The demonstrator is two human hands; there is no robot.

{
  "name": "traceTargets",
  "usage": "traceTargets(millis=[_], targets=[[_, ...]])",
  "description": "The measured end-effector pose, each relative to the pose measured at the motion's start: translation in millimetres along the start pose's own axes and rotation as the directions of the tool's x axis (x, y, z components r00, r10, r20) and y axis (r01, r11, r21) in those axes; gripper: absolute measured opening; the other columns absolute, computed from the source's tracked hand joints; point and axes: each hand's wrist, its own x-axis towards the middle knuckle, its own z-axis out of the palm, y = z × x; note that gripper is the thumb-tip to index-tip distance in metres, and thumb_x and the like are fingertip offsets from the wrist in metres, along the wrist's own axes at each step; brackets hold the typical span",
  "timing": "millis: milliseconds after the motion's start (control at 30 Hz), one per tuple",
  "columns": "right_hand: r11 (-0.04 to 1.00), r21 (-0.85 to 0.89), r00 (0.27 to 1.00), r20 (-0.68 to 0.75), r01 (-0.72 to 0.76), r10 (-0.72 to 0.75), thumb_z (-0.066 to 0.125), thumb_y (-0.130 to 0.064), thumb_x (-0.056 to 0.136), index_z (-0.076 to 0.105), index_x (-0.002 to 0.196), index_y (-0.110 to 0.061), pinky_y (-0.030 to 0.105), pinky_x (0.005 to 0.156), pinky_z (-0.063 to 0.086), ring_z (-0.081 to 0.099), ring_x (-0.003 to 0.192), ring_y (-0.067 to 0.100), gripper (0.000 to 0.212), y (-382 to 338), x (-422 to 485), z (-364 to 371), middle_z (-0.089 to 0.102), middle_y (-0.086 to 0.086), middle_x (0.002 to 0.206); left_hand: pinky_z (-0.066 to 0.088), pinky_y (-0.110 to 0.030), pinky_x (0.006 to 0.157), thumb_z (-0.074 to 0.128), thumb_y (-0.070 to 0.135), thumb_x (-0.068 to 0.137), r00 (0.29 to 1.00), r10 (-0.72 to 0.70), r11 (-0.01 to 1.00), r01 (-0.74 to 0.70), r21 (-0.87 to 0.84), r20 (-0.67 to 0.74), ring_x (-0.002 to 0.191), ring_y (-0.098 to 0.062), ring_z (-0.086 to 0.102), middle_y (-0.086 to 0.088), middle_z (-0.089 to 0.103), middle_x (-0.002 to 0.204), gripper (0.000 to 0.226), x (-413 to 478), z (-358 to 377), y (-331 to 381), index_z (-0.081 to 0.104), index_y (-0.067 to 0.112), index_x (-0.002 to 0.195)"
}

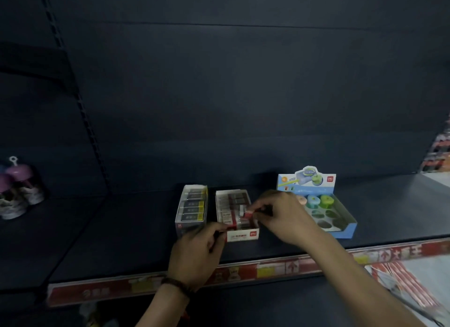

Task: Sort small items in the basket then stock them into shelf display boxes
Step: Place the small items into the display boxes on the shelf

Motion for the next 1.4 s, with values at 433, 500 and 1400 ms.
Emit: traceTargets(millis=[433, 500, 1400], targets=[[0.987, -0.16, 0.986, 0.17, 0.03, -0.003, 0.071, -0.016, 0.095, 0.083, 0.104, -0.031, 0.023, 0.087, 0.051, 0.066, 0.105, 0.01, 0.021, 6.3, 22.5, 19.4, 0.071, -0.014, 0.116, 0.058, -0.024, 0.075, 0.069, 0.032, 0.1, 0.994, 0.051, 0.998, -0.054, -0.028, -0.093, 0.091, 0.004, 0.066, 0.022, 0.072, 0.102, 0.014, -5.2, 13.9, -12.1, 0.075, 0.038, 0.111], [0.985, -0.168, 0.984, 0.177, 0.033, -0.003, 0.072, -0.018, 0.095, 0.083, 0.105, -0.032, 0.025, 0.09, 0.053, 0.066, 0.109, 0.011, 0.02, 6.5, 23.1, 20.4, 0.071, -0.013, 0.119, 0.057, -0.023, 0.075, 0.069, 0.031, 0.1, 0.994, 0.056, 0.998, -0.059, -0.029, -0.093, 0.091, 0.004, 0.065, 0.022, 0.072, 0.102, 0.014, -5.2, 13.9, -12.2, 0.075, 0.038, 0.11], [0.995, -0.098, 0.998, 0.062, -0.012, 0.018, 0.049, -0.003, 0.099, 0.08, 0.116, -0.031, 0.029, 0.103, 0.05, 0.064, 0.12, 0.014, 0.045, -15.9, -11.7, -0.7, 0.074, -0.007, 0.127, 0.049, -0.023, 0.082, 0.036, -0.016, 0.096, 0.985, -0.173, 0.789, 0.154, -0.595, 0.026, 0.084, -0.003, 0.056, 0.008, 0.055, 0.094, 0.06, -26.2, -24.8, 38.4, 0.05, 0.029, 0.133]])
